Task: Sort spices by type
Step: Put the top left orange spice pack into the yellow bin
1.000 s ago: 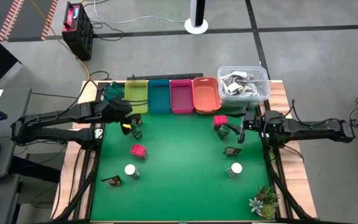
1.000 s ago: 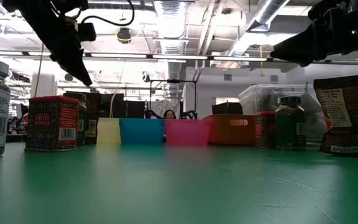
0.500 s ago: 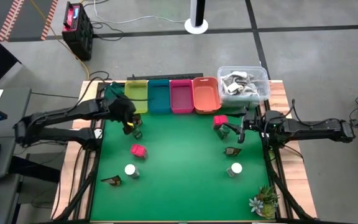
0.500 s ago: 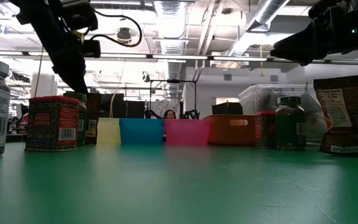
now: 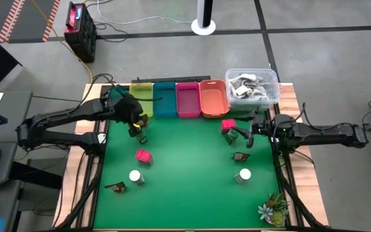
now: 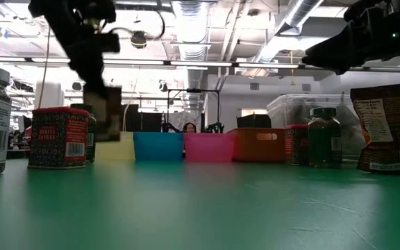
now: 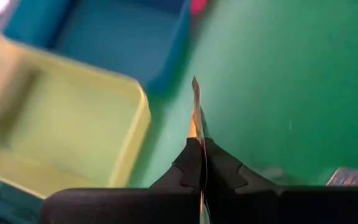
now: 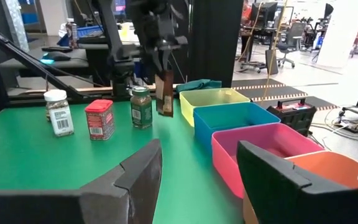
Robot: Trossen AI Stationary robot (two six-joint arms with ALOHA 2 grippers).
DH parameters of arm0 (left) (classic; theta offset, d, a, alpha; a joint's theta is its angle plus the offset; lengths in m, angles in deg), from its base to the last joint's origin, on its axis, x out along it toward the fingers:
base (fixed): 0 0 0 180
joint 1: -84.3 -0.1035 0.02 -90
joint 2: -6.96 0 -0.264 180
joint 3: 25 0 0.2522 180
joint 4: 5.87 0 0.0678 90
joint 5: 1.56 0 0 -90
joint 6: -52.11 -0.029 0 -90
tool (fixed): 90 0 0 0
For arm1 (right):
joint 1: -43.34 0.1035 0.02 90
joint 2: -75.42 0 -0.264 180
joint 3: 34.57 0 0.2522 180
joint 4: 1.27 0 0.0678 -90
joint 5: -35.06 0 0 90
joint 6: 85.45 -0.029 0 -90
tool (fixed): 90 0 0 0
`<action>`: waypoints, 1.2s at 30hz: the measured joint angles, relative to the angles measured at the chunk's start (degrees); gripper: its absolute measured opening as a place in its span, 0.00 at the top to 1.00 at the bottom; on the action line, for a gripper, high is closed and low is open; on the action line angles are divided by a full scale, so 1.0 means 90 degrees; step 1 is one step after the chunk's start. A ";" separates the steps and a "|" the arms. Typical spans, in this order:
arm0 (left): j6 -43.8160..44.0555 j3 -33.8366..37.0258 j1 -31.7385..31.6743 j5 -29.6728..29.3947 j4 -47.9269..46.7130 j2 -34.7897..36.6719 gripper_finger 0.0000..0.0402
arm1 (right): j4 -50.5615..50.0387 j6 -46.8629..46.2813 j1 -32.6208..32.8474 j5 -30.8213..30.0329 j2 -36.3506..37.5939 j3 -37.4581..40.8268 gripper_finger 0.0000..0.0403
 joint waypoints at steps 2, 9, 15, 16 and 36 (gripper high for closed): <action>-0.0126 -0.0274 0.0000 -0.0002 -0.0001 0.0000 1.00 | 0.0000 -0.0054 -0.0002 -0.0002 -0.0025 0.0001 0.42; -0.0868 -0.1193 -0.0444 -0.0218 0.0028 -0.0061 1.00 | 0.0155 -0.0123 0.0005 -0.0002 -0.0364 0.0000 0.42; -0.1383 -0.1611 -0.1307 -0.0196 -0.0120 -0.0628 1.00 | 0.0652 -0.0125 0.0005 -0.0001 -0.0920 0.0000 0.42; -0.1467 -0.1644 -0.1450 -0.0183 -0.0178 -0.0757 1.00 | 0.0722 -0.0120 0.0005 -0.0001 -0.1006 0.0000 0.42; -0.2114 -0.1669 -0.3041 0.0050 0.0315 -0.2734 1.00 | 0.0925 -0.0004 0.0080 -0.0012 -0.1246 -0.0187 0.42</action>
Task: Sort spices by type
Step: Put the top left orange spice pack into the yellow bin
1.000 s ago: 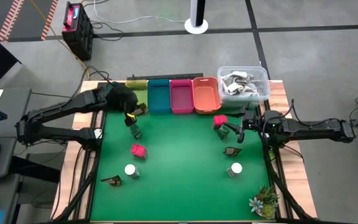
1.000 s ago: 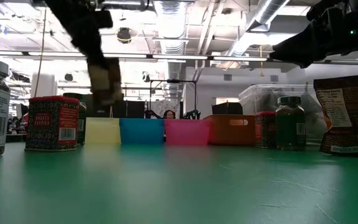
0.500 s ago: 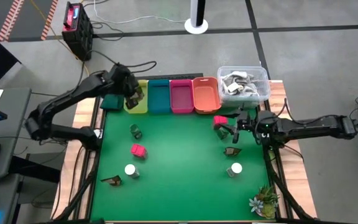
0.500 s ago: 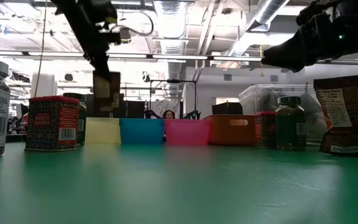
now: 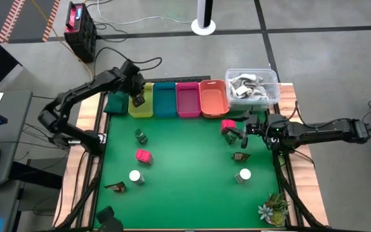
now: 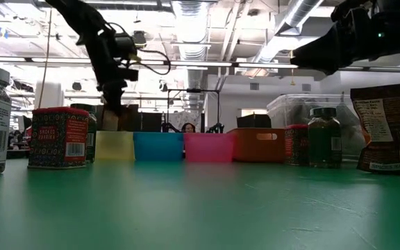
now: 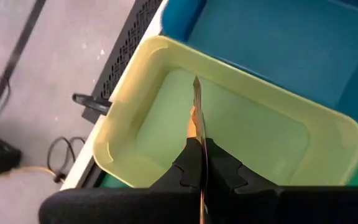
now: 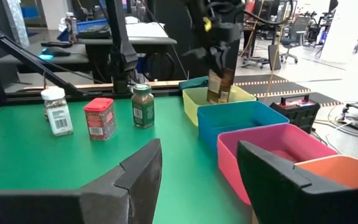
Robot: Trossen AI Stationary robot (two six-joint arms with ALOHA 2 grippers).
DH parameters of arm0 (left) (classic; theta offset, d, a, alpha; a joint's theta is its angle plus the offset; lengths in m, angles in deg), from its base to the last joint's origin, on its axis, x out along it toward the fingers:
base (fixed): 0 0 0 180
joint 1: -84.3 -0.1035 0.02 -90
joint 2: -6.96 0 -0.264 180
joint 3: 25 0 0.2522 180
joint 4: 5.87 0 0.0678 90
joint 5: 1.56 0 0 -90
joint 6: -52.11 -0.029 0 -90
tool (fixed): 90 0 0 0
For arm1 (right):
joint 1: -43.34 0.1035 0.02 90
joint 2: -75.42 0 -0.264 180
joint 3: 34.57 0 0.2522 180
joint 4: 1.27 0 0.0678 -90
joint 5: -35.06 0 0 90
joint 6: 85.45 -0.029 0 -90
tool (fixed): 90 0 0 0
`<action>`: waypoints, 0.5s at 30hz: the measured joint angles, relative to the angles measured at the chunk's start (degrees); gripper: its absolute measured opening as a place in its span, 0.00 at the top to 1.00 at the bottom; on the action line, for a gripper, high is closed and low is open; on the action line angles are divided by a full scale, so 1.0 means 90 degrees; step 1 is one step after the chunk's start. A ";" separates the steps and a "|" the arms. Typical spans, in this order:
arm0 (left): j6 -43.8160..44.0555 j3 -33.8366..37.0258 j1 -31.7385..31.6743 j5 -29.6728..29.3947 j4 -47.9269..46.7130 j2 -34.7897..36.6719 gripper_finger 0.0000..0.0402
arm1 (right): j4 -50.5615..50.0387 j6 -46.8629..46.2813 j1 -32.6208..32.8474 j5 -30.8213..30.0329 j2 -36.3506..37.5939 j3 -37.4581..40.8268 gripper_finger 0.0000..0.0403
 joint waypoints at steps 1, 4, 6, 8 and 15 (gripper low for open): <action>0.0091 0.0000 -0.0034 -0.0001 0.0060 -0.0069 1.00 | 0.0000 0.0000 0.0020 0.0000 0.0000 0.0000 0.42; 0.0203 0.0000 -0.0108 -0.0002 0.0107 -0.0199 1.00 | 0.0000 0.0002 0.0078 -0.0005 0.0000 0.0000 0.42; 0.0283 0.0000 -0.0140 -0.0002 0.0159 -0.0224 1.00 | 0.0001 0.0003 0.0122 -0.0005 0.0000 0.0000 0.42; 0.0478 0.0000 -0.0180 -0.0003 0.0249 -0.0231 1.00 | 0.0003 0.0034 0.0151 -0.0005 0.0000 0.0000 0.42; 0.0692 0.0000 -0.0192 -0.0007 0.0282 -0.0231 0.89 | 0.0008 0.0049 0.0146 -0.0005 0.0000 0.0000 0.42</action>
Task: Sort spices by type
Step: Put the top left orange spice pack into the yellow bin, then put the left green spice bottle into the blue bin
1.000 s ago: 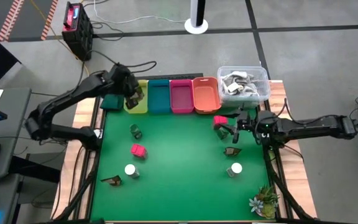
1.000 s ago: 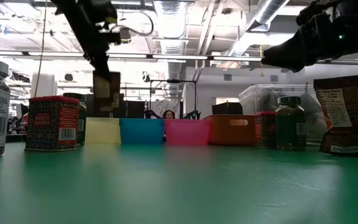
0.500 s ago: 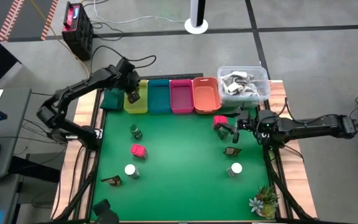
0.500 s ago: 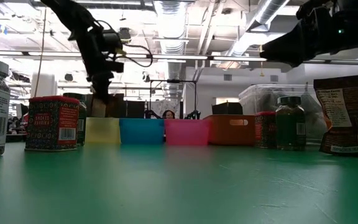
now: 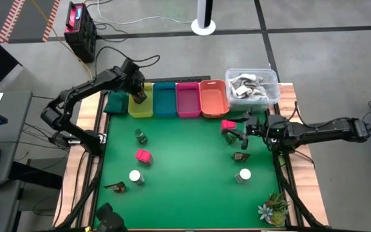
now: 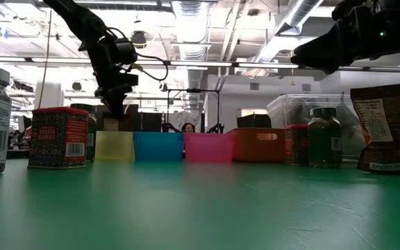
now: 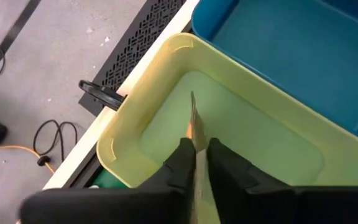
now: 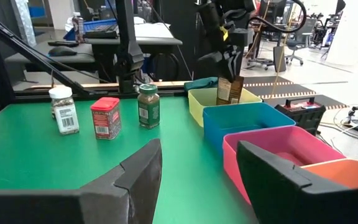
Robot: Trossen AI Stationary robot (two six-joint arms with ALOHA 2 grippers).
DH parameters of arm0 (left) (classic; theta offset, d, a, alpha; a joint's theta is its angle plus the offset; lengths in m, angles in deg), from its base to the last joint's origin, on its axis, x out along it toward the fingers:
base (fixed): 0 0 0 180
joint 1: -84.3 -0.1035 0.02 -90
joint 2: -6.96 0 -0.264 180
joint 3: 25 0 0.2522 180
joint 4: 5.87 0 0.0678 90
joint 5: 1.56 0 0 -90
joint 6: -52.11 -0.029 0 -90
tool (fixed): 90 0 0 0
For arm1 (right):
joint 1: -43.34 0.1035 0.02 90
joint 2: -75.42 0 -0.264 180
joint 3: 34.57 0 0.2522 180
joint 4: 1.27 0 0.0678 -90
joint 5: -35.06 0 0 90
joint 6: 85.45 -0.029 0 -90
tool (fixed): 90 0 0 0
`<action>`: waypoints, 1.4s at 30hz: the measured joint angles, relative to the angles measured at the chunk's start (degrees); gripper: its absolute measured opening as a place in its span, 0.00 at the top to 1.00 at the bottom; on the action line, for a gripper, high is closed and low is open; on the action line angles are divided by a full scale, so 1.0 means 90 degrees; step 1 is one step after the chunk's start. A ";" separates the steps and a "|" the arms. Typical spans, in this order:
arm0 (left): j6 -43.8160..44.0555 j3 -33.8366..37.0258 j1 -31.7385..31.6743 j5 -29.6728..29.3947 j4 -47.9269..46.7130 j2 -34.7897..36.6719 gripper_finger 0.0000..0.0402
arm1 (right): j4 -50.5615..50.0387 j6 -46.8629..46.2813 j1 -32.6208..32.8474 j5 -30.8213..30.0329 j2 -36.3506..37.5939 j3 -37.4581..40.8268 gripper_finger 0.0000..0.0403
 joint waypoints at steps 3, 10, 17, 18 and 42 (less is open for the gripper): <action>0.0112 0.0000 0.0000 -0.0049 0.0094 0.0002 0.80 | 0.0000 0.0000 0.0000 0.0000 0.0000 0.0000 0.42; -0.0146 0.0000 0.0002 -0.0497 0.0216 0.0282 0.61 | 0.0000 0.0002 0.0000 0.0000 0.0000 0.0000 0.42; -0.0483 0.0000 0.0076 -0.0554 0.0383 0.1258 0.58 | -0.0041 0.0005 0.0000 0.0000 0.0000 0.0000 0.42; -0.0541 0.0000 0.0152 -0.0428 0.0319 0.1454 0.58 | -0.0088 0.0005 0.0000 0.0000 0.0002 -0.0002 0.42; 0.3096 -0.0002 0.5299 -0.0781 -0.2309 0.1940 0.57 | -0.0932 0.0639 -0.0455 -0.0002 -0.0700 -0.0726 0.42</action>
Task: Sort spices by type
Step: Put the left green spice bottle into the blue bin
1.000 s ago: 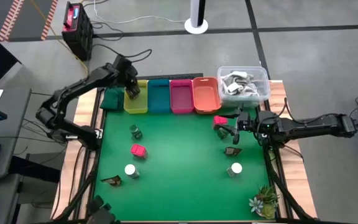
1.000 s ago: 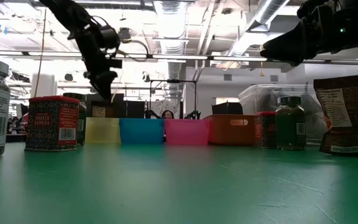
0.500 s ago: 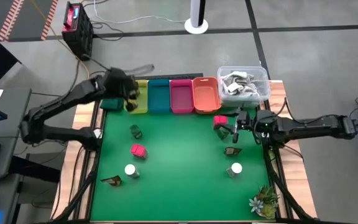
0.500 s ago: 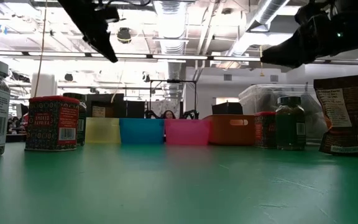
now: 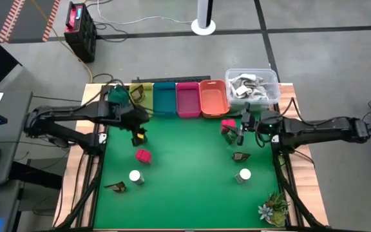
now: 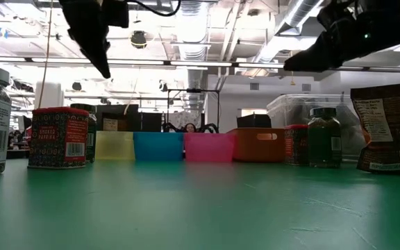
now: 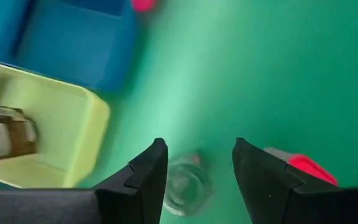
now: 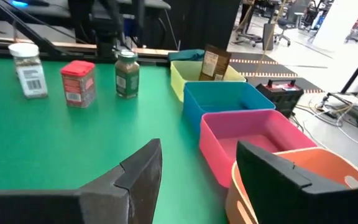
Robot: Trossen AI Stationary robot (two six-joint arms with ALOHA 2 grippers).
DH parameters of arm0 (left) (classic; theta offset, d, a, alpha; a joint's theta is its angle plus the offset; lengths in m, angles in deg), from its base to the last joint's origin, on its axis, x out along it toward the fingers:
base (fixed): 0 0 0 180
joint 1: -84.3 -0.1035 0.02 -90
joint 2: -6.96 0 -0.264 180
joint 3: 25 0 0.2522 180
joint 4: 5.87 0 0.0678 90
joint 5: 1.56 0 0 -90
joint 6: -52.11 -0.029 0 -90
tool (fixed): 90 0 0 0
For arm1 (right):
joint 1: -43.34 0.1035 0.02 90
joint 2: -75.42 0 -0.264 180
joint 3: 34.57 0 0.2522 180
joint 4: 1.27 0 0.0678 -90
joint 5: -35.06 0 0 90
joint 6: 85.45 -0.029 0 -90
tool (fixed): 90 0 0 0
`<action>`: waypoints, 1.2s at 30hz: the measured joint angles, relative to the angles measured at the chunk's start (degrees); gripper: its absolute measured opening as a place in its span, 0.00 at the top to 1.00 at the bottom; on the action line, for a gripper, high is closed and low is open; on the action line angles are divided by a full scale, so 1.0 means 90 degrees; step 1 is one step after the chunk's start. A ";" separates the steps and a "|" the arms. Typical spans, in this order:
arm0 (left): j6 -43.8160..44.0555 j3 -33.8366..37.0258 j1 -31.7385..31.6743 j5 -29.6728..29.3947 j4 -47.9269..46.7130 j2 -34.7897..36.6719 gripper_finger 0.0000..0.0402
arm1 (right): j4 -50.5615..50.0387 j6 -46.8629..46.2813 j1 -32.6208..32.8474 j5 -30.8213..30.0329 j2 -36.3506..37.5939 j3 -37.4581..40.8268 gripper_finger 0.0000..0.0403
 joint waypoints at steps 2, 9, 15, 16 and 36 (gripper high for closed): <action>0.0077 0.0002 0.0155 -0.0073 -0.0125 -0.0018 0.55 | 0.0018 0.0037 -0.0069 0.0000 -0.0018 -0.0002 0.42; 0.0489 0.0526 0.0324 -0.0315 -0.0103 -0.0065 0.41 | 0.0026 0.0055 -0.0182 0.0013 -0.0002 -0.0002 0.42; 0.0547 0.0936 0.0142 -0.0619 0.0103 -0.0057 0.31 | 0.0024 0.0004 -0.0172 0.0019 -0.0002 -0.0002 0.42; 0.0542 0.0981 0.0105 -0.0617 0.0148 -0.0057 0.30 | 0.0025 -0.0007 -0.0172 0.0019 -0.0002 -0.0002 0.42; 0.0398 0.2055 -0.0378 0.0303 0.1125 -0.0055 0.46 | 0.0295 -0.0018 -0.0043 0.0024 -0.0004 -0.0002 0.42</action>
